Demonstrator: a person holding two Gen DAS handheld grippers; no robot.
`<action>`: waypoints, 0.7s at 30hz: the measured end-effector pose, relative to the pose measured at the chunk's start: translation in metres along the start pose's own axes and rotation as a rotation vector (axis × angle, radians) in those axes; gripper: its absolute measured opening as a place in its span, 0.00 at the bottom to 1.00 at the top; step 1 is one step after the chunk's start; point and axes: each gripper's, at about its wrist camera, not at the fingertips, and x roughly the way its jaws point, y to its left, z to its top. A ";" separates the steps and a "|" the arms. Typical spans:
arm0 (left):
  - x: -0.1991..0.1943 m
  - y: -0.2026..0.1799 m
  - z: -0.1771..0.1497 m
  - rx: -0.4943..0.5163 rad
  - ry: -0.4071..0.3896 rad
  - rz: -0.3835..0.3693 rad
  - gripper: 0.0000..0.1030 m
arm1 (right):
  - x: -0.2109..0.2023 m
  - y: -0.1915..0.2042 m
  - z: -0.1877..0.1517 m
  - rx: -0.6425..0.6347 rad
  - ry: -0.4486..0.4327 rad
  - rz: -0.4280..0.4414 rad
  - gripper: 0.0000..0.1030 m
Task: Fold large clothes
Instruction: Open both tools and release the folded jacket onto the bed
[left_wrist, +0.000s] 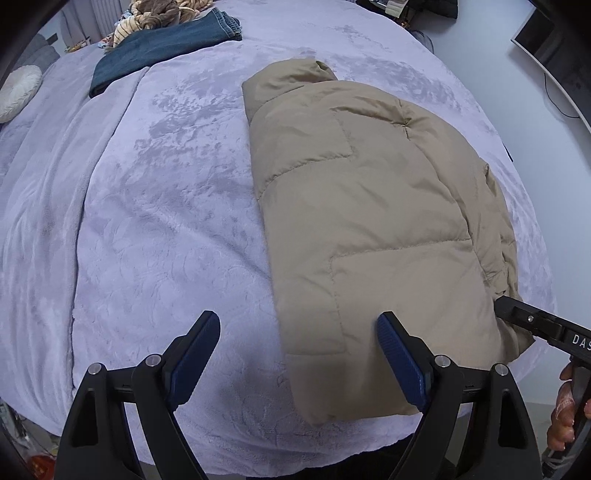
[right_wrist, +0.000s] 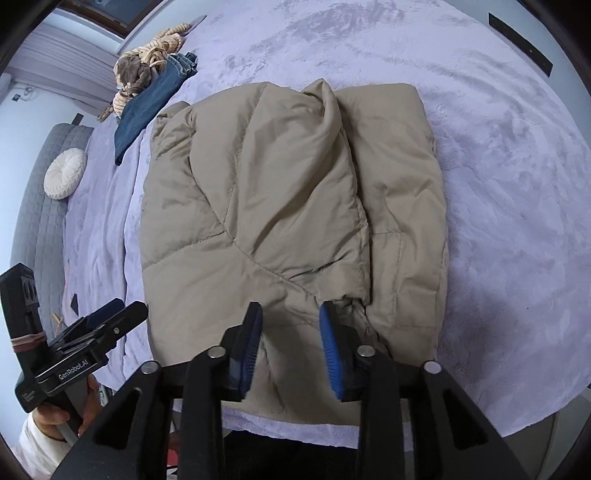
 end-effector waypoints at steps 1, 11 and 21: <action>-0.001 0.002 -0.002 0.001 0.001 -0.003 0.85 | -0.001 0.002 -0.003 0.004 -0.001 -0.002 0.39; -0.015 0.020 -0.010 0.021 -0.031 -0.027 1.00 | -0.007 0.021 -0.022 0.041 -0.042 -0.021 0.48; -0.021 0.034 -0.010 0.031 -0.044 -0.038 1.00 | -0.015 0.040 -0.031 0.051 -0.094 -0.045 0.66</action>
